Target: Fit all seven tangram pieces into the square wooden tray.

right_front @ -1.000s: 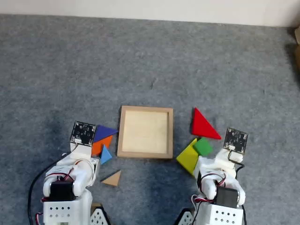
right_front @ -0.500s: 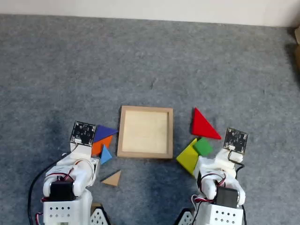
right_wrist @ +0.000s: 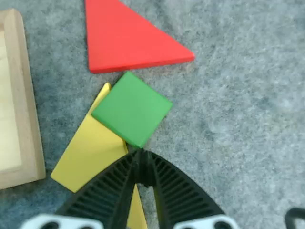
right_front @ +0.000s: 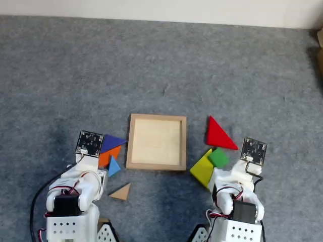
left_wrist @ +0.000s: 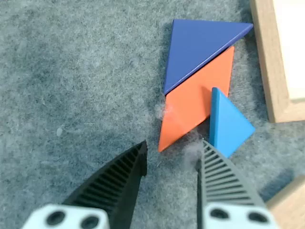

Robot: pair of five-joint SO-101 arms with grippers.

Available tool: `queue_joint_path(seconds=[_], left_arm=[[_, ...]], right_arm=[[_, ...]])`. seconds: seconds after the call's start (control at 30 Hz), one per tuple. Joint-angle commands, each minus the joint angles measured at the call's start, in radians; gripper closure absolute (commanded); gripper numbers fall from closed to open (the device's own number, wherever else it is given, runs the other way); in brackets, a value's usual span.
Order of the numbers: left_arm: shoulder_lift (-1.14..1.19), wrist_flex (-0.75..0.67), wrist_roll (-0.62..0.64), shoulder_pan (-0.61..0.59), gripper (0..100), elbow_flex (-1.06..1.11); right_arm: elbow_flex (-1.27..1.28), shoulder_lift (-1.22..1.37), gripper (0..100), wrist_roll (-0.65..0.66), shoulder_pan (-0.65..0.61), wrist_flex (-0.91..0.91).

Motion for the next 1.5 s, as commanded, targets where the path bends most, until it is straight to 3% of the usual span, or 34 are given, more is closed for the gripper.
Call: queue_joint_path(seconds=[0.0,0.23,0.33,0.37,0.47,0.5,0.73,1.07,1.27,1.47], left_arm=[[-0.004,0.006,0.006,0.01,83,0.019],[-0.004,0.006,0.006,0.008,83,0.019],[-0.004,0.006,0.006,0.008,83,0.019],[-0.004,0.006,0.006,0.008,83,0.019],[-0.004,0.006,0.006,0.008,83,0.019],[-0.004,0.006,0.006,0.008,83,0.019],[-0.004,0.006,0.006,0.008,83,0.019],[-0.004,0.006,0.006,0.008,83,0.019],[-0.004,0.006,0.006,0.008,83,0.019],[-0.004,0.006,0.006,0.008,83,0.019]], right_arm=[[0.108,-0.021,99.2,-0.002,0.004,0.005],[-0.033,-0.021,99.2,-0.002,0.022,0.012],[-0.14,-0.021,99.2,0.008,0.151,0.015],[-0.17,-0.021,99.1,0.055,0.171,0.004],[-0.263,-0.021,99.3,0.416,0.194,-0.081],[-0.288,-0.021,99.3,0.468,0.197,-0.094],[-0.438,0.048,98.5,0.46,0.136,-0.125],[-0.851,0.662,83.5,0.459,0.131,-0.013],[-1.009,0.961,68.3,0.457,0.051,0.038],[-1.092,1.202,66.8,0.462,-0.071,0.036]])
